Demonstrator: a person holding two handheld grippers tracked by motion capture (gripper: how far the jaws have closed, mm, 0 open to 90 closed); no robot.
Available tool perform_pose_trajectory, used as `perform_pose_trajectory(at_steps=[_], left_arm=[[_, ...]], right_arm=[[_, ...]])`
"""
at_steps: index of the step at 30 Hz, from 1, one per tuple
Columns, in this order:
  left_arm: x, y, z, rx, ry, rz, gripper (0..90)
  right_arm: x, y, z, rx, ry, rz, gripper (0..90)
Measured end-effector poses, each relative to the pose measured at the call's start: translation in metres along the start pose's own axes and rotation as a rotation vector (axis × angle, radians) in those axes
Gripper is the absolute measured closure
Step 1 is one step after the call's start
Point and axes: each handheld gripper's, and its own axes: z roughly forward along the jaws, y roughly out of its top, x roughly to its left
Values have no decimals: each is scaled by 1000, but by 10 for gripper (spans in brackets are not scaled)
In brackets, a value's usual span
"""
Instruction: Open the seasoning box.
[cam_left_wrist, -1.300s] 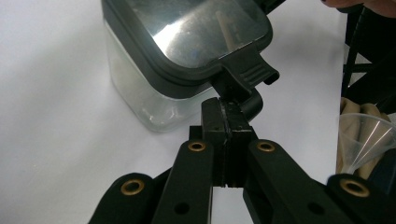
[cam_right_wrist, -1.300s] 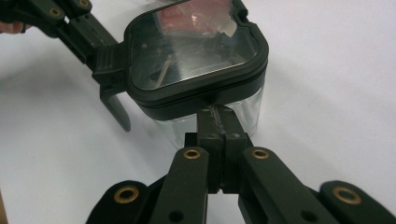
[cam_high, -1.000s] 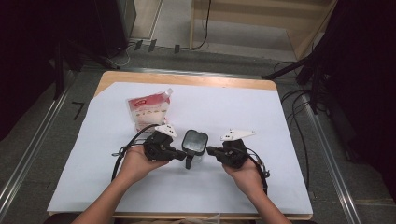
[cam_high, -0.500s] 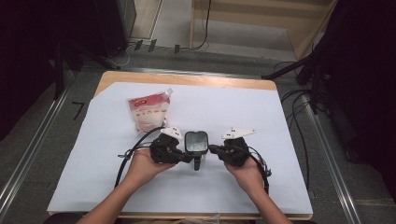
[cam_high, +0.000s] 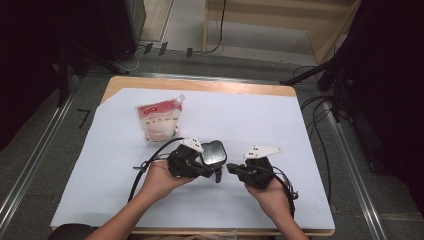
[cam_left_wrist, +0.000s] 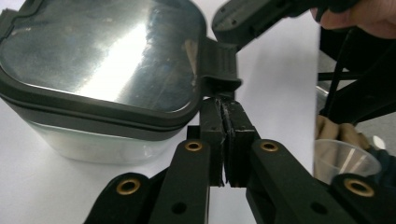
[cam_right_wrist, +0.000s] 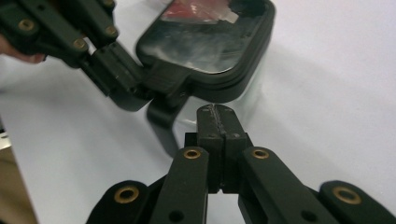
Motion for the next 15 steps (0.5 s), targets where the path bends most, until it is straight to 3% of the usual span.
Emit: perform_pose_trajectory(at_steps=[8, 13, 15], left_arm=[[1, -2, -26, -26, 14, 28, 818], [7, -4, -36, -43, 36, 36, 684], [11, -6, -36, -41, 24, 40, 606]], right_arm=[[22, -4, -3, -3, 41, -18, 900], [30, -4, 7, 12, 63, -26, 900], [32, -4, 11, 15, 76, -26, 900]])
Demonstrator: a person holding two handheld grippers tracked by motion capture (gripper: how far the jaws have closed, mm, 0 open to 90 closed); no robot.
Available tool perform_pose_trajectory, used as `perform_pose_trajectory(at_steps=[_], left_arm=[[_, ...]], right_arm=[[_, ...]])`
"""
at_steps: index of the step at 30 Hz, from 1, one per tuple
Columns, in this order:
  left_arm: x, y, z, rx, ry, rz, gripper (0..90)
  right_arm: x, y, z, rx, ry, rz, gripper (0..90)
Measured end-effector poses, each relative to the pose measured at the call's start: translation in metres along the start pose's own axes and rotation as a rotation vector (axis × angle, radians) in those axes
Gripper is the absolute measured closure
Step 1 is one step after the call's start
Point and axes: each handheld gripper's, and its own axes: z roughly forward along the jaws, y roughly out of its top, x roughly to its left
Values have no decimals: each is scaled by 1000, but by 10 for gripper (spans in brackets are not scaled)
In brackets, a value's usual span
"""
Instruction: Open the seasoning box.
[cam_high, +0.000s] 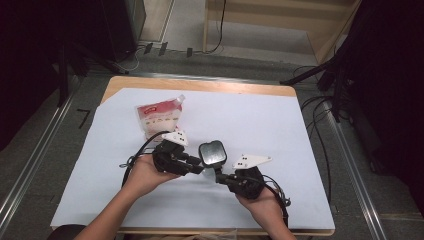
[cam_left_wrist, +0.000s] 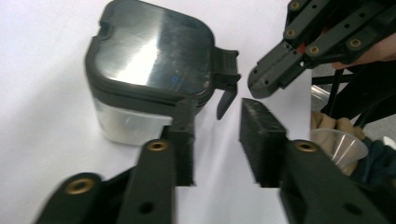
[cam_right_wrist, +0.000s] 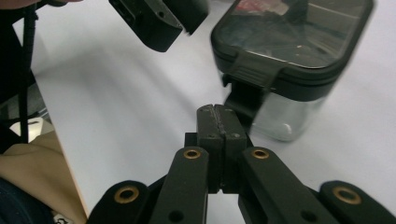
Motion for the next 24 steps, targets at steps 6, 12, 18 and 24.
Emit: perform_pose_trajectory(at_steps=[6, 12, 18, 24], left_arm=[[9, -4, -1, 17, -5, -35, 512], [13, -6, -6, -11, 15, -36, 471], [15, -7, -6, -3, 24, -27, 464], [17, -8, -8, -16, 24, -36, 443]], right_arm=[[4, 2, 10, 12, 25, -2, 900], [6, 3, 25, 43, 31, -12, 900], [2, 3, 25, 45, 35, -9, 900], [0, 3, 26, 54, 33, -15, 900]])
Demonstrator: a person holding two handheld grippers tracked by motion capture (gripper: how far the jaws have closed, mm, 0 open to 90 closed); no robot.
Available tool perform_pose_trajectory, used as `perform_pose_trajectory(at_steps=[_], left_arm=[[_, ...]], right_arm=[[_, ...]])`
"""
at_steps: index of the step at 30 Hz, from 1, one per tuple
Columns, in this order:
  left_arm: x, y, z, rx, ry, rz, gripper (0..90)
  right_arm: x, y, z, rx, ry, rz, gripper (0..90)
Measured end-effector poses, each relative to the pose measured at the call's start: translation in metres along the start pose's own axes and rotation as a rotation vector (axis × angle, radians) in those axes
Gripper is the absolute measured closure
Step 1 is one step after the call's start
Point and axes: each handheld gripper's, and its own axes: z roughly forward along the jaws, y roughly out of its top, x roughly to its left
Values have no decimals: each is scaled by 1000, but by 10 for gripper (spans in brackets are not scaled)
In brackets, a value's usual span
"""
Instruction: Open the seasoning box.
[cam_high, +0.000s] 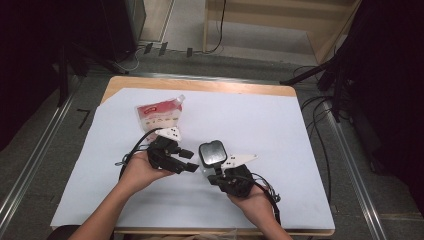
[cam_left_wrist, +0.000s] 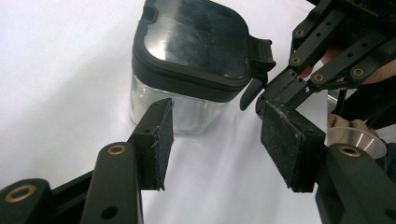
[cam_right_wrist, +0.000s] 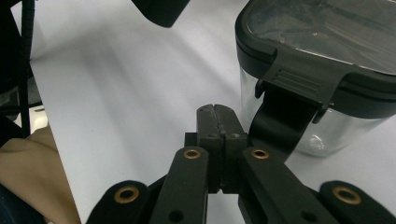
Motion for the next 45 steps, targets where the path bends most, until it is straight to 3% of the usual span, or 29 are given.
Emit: perform_pose_trajectory(at_steps=[3, 14, 21, 32, 45], left_arm=[[1, 0, 0, -1, -3, -21, 429], [1, 0, 1, 6, 4, -24, 415], [0, 0, -1, -6, 13, -4, 415], [2, 0, 0, -15, 19, -18, 379], [2, 2, 6, -27, 18, 4, 379]], right_arm=[[-2, -1, -1, 9, -6, 4, 900], [-12, -3, -10, 7, -34, 31, 900], [-20, -7, -16, -11, -61, 56, 900], [-38, -9, -30, -23, -109, 114, 900], [-56, -11, -42, 12, -147, 151, 900]])
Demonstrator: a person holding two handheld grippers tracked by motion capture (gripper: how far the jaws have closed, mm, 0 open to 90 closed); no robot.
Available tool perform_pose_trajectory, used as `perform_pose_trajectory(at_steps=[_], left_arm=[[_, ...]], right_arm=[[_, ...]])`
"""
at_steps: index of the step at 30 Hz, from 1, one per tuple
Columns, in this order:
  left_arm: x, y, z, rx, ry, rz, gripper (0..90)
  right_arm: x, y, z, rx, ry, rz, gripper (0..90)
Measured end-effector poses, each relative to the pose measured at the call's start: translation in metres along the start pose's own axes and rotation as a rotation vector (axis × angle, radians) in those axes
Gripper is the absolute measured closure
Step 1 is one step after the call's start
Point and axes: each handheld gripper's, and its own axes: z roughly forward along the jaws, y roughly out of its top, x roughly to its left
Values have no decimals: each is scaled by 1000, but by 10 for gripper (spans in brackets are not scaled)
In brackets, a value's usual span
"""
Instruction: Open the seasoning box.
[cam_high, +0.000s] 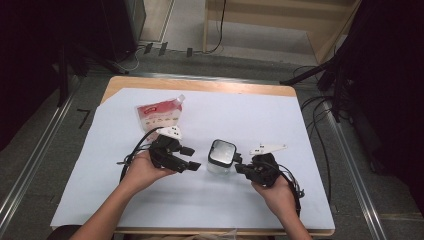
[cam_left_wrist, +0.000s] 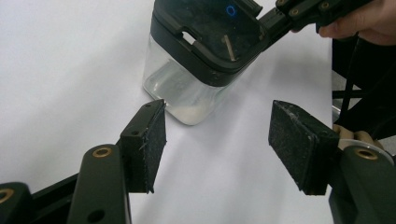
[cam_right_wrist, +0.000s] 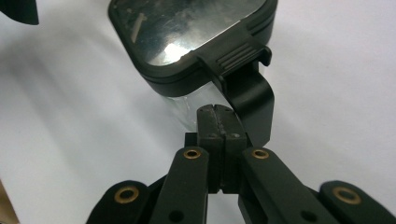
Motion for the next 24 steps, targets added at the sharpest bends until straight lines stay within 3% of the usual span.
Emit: perform_pose_trajectory(at_steps=[4, 8, 13, 17, 20, 24], left_arm=[[0, 4, 5, 14, -13, 17, 386], [1, 10, 11, 13, -8, 63, 343], [4, 16, 14, 5, -15, 66, 277], [8, 24, 16, -8, -43, 41, 189], [10, 33, 21, 7, -40, 85, 185], [13, 37, 25, -1, -48, 101, 177]], right_arm=[[-5, 1, -4, -14, -11, -2, 900], [-12, 4, -3, -9, -15, -5, 900], [-16, 7, -4, -14, -30, 0, 900], [-21, 7, -13, -27, -31, -9, 900], [-29, 8, -19, -36, -44, 17, 900], [-37, 11, -14, -22, -62, 24, 900]])
